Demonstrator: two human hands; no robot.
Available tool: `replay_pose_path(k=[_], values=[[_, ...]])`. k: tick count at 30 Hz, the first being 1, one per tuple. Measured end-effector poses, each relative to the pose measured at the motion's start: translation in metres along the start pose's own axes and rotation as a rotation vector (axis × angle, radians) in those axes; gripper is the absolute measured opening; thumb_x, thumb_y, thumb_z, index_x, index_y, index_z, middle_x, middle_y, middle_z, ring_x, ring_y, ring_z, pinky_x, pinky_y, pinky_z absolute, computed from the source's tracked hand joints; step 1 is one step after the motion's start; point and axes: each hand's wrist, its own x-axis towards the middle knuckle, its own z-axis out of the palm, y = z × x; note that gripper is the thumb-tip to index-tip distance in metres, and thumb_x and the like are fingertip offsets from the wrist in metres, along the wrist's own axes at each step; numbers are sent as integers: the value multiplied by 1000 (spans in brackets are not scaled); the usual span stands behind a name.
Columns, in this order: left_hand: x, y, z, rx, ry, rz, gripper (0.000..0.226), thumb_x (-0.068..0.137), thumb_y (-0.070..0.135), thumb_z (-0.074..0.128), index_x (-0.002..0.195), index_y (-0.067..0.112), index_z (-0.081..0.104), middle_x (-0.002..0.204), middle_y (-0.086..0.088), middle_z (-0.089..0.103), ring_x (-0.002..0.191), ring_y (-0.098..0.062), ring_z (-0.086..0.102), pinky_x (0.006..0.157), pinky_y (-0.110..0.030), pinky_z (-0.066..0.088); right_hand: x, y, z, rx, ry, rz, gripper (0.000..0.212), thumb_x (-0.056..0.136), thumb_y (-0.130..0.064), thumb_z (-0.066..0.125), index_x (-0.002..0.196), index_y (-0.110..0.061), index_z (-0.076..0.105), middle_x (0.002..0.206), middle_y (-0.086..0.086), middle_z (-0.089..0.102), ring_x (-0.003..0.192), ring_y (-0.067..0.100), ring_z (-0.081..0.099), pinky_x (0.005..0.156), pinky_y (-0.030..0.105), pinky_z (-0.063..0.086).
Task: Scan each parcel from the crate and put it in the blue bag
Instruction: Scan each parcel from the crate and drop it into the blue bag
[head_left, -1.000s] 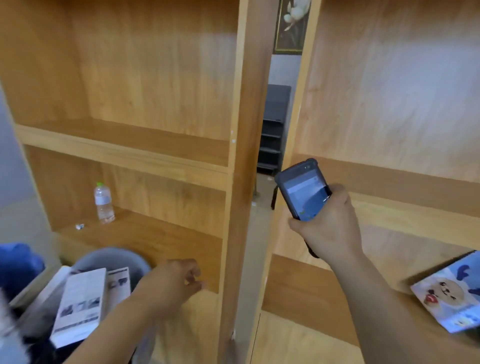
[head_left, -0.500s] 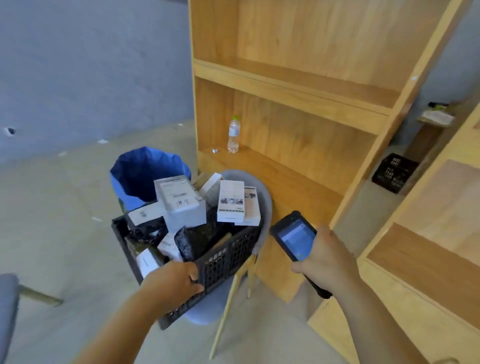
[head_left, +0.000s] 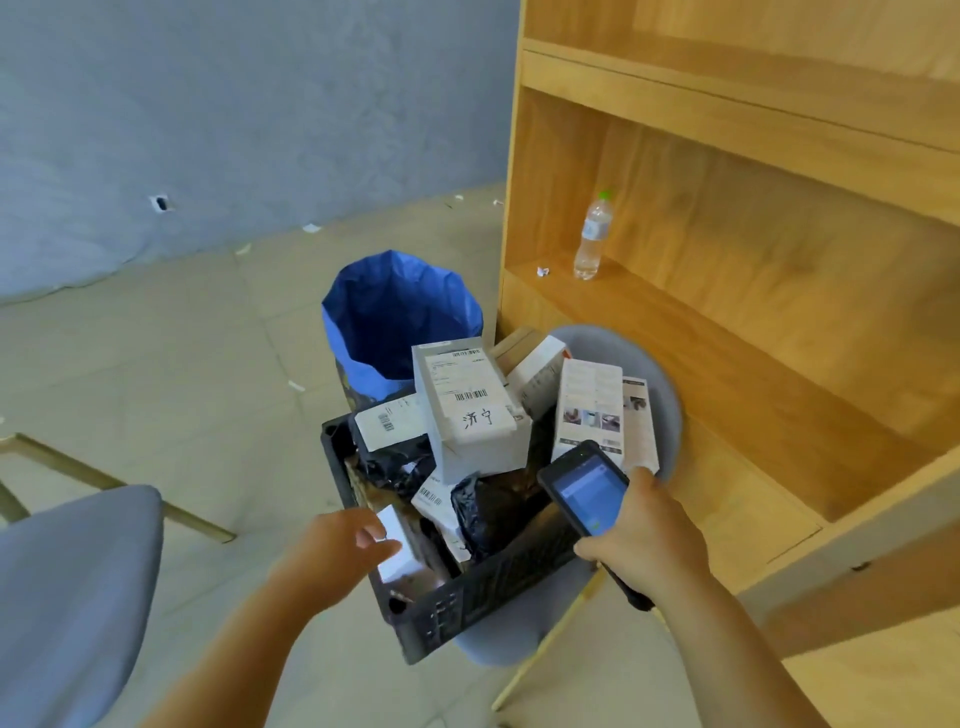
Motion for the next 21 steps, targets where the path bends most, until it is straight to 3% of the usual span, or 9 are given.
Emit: replay_pose_path(k=[5, 8, 12, 16, 18, 21], values=[[55, 4, -12, -228, 13, -65, 16, 86, 51, 62, 83, 35, 63, 80, 16, 65, 74, -4, 63, 58, -14, 42, 46, -23, 1, 19, 104, 0, 80, 53, -48, 81, 112, -17, 37, 102, 0, 49, 90, 24, 54, 66, 37, 50], [91, 8, -14, -395, 32, -107, 21, 87, 51, 59, 84, 31, 64, 77, 3, 71, 74, -15, 69, 70, -32, 57, 63, -37, 4, 65, 135, 16, 80, 53, -46, 81, 114, -18, 38, 101, -1, 49, 90, 23, 54, 67, 38, 51], [143, 13, -17, -497, -32, -137, 41, 89, 59, 49, 111, 25, 57, 104, 4, 65, 84, -14, 67, 81, -41, 56, 78, -51, 13, 124, 154, 87, 83, 51, -46, 81, 117, -19, 39, 99, -2, 50, 90, 21, 53, 67, 39, 51], [198, 19, -24, -583, -156, -166, 70, 88, 64, 47, 139, 16, 41, 128, -2, 53, 100, -24, 61, 91, -43, 51, 84, -71, 23, 204, 199, 229, 83, 52, -42, 83, 119, -19, 40, 105, -1, 51, 96, 24, 53, 75, 43, 51], [222, 20, -26, -621, -265, -168, 71, 88, 61, 49, 140, 14, 40, 121, -2, 54, 100, -25, 60, 89, -44, 51, 85, -82, 30, 289, 253, 303, 76, 53, -38, 84, 112, -22, 40, 99, -5, 51, 91, 21, 54, 69, 39, 50], [246, 20, -28, -567, -411, -126, 65, 86, 62, 52, 130, 14, 47, 104, 3, 57, 93, -21, 60, 78, -40, 53, 90, -100, 39, 453, 281, 390, 74, 57, -37, 86, 107, -33, 31, 90, -22, 45, 78, 8, 51, 55, 20, 39]])
